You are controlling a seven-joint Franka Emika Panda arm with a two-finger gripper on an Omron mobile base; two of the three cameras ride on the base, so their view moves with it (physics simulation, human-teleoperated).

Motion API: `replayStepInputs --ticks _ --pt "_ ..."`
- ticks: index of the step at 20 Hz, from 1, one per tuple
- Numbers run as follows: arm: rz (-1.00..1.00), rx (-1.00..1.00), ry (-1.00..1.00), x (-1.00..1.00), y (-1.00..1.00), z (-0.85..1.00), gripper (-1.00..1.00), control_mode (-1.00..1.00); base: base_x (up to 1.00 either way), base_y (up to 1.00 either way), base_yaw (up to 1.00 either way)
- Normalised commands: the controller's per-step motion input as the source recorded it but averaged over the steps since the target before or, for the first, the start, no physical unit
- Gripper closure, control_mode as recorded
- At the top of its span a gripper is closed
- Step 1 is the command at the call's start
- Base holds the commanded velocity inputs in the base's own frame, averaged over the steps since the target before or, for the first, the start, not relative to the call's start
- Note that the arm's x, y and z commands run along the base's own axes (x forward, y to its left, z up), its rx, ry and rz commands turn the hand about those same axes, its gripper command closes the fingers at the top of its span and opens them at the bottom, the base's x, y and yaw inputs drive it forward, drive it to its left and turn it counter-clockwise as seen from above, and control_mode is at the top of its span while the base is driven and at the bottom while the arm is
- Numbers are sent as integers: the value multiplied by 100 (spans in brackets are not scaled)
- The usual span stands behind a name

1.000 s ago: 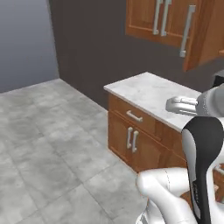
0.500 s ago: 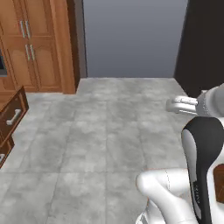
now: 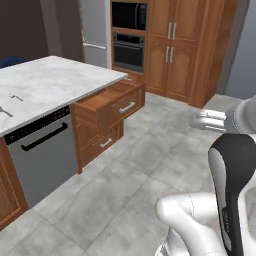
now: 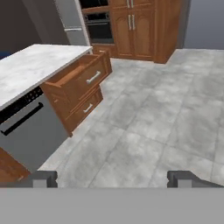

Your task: Organize the utensils by type. Pick up the wooden spoons from the counter and place them in the open cabinet. Then pick up the metallic utensils from the counter and place them in the open drawer.

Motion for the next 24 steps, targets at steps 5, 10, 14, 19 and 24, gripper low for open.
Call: replayStepInputs --ticks 5,10,14,19,24 --pt "0 0 0 0 0 0 -100 100 4 0 30" --pt "0 0 0 0 0 0 -100 100 19 7 3" --pt "0 0 0 0 0 0 -100 100 41 24 28" --pt "0 0 0 0 0 0 -100 100 61 22 43" --pt "0 0 0 0 0 0 -100 100 75 10 48"
